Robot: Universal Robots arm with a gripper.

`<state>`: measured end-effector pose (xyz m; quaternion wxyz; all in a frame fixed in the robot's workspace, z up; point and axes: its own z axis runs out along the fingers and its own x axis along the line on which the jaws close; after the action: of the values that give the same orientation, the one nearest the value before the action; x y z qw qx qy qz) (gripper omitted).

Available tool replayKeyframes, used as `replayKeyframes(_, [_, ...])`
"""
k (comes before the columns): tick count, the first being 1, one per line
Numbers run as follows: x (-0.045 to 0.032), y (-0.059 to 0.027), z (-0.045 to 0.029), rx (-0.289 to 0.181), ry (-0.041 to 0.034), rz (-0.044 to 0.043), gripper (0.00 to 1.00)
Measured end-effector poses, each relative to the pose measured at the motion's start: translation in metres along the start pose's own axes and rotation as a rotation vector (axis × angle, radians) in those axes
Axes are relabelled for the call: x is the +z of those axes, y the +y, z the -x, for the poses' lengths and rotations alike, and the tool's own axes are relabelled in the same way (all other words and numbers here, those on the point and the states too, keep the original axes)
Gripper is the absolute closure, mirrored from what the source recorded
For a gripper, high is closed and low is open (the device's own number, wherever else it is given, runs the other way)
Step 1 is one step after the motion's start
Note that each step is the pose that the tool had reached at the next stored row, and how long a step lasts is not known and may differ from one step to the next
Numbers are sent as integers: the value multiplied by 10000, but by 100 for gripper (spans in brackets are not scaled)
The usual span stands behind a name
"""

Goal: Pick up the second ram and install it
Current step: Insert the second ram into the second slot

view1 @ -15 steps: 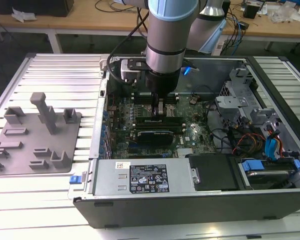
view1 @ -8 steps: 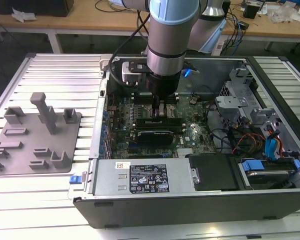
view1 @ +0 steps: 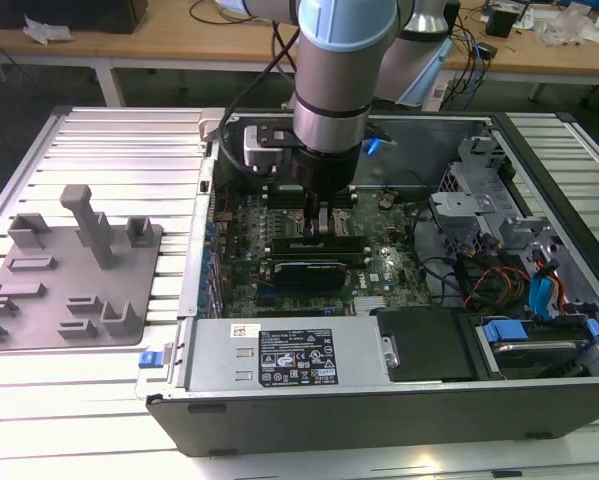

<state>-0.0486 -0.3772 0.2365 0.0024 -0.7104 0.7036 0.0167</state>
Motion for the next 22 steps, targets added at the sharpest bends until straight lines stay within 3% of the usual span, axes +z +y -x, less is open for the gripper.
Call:
replayKeyframes(11, [5,4,-8,16,-4,-1,90])
replayKeyframes(17, [-2,3,-8,41,-45,-2,90])
replayKeyframes(19, [-3,4,-8,41,-137,-3,90])
replayKeyframes(22, [3,4,-9,51,-137,-2,90])
